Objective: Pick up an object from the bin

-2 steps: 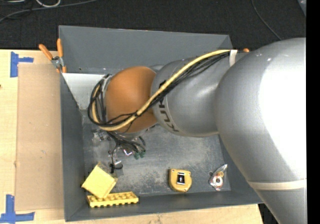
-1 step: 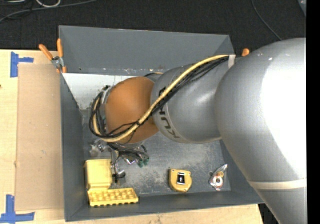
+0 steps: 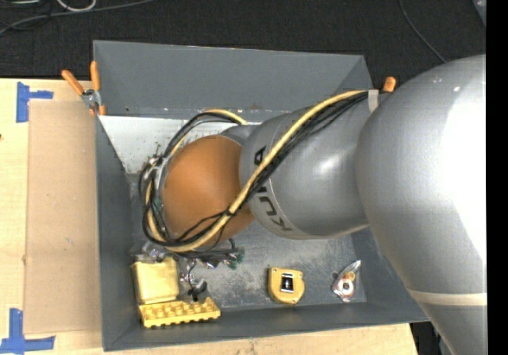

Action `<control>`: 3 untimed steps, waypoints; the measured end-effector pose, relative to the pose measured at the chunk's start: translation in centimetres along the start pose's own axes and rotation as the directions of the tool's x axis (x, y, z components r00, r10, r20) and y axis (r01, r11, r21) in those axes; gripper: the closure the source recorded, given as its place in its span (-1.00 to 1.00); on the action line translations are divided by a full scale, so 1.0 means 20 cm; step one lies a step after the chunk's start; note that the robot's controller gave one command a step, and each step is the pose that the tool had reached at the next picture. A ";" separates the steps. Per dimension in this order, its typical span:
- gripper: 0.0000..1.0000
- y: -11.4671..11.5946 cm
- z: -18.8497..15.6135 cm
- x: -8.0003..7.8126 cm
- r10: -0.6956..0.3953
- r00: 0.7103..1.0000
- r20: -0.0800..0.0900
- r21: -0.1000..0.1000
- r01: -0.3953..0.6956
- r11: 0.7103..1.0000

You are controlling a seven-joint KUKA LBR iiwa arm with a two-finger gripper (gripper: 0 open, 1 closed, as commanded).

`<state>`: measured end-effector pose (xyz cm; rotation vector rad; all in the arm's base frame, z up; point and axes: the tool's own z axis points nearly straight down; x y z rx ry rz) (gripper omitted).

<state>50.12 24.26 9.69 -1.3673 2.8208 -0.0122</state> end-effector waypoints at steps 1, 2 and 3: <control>-1.00 0.00 0.13 -0.03 0.210 0.978 0.002 -0.006 -0.210 0.978; 1.00 0.02 0.13 0.01 0.015 1.000 0.014 0.002 -0.015 1.000; 1.00 0.02 0.13 0.01 0.016 1.000 0.014 0.002 -0.016 1.000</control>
Offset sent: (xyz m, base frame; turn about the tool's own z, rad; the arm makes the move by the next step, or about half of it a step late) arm -0.0077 0.0013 -0.0269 0.0076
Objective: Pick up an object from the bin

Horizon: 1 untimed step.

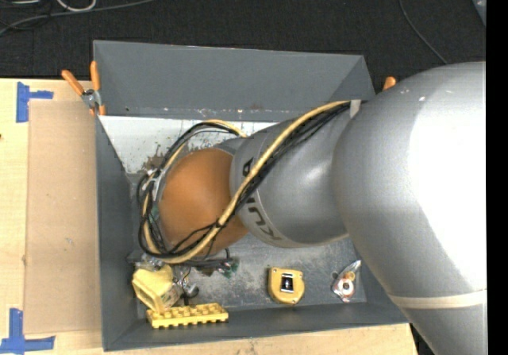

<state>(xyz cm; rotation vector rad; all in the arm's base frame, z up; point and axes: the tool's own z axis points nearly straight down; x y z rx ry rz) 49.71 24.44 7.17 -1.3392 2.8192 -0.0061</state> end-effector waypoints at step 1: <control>1.00 0.00 -0.01 0.00 0.003 1.000 -0.001 -0.001 -0.003 1.000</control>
Offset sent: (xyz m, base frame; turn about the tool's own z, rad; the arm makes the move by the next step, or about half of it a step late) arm -0.0003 -0.0003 0.0659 0.0017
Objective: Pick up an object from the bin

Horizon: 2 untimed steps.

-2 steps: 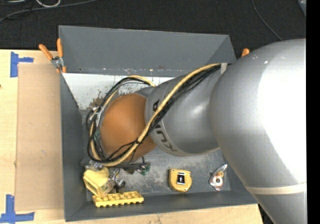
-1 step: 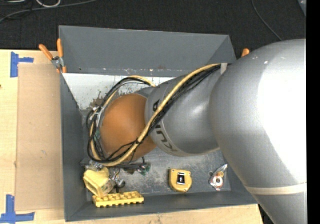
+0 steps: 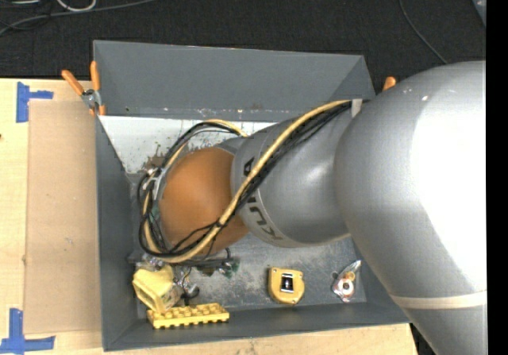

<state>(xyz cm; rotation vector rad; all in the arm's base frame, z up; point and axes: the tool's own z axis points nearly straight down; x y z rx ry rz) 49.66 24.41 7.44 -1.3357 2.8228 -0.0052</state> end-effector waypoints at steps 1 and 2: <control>1.00 0.01 -0.14 0.01 0.000 1.000 -0.009 -0.005 0.000 1.000; 1.00 0.01 -0.32 0.00 0.003 1.000 -0.007 -0.005 -0.003 1.000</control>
Offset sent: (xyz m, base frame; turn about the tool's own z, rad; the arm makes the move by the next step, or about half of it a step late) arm -0.0035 -0.0008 0.0844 0.0005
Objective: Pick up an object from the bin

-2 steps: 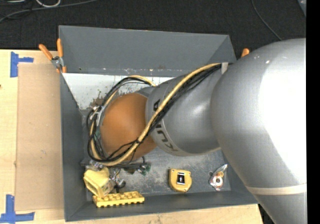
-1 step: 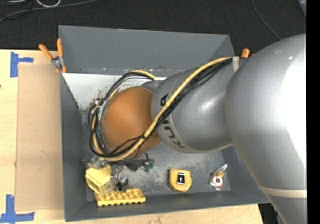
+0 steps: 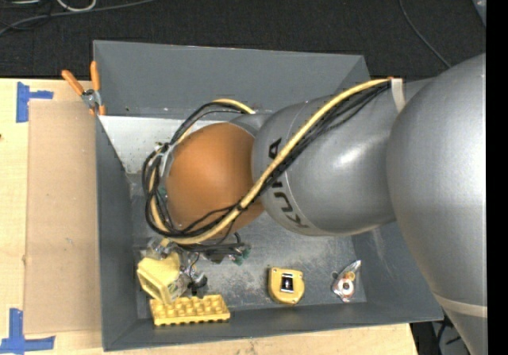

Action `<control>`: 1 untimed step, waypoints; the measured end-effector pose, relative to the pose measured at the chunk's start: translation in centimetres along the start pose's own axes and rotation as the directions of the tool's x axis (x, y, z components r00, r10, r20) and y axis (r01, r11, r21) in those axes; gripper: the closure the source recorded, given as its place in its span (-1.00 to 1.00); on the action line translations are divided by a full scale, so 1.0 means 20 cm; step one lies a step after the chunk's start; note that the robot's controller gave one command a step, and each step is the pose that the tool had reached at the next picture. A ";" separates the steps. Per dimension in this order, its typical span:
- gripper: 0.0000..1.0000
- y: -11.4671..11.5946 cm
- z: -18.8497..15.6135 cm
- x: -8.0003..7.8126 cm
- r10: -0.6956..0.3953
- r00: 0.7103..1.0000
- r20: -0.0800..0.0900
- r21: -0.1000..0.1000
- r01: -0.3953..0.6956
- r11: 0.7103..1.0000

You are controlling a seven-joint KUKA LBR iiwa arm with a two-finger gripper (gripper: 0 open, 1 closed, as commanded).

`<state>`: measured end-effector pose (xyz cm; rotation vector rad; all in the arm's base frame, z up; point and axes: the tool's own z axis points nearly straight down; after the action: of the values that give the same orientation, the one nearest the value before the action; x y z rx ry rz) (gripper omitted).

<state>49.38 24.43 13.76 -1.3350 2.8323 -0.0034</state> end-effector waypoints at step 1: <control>1.00 0.00 -0.16 0.00 0.000 1.000 0.001 0.000 0.000 1.000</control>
Offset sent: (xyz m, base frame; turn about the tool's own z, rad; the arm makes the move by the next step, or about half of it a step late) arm -0.0001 0.0000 0.0342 -0.0001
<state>49.41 24.45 16.93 -1.3341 2.8316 -0.0034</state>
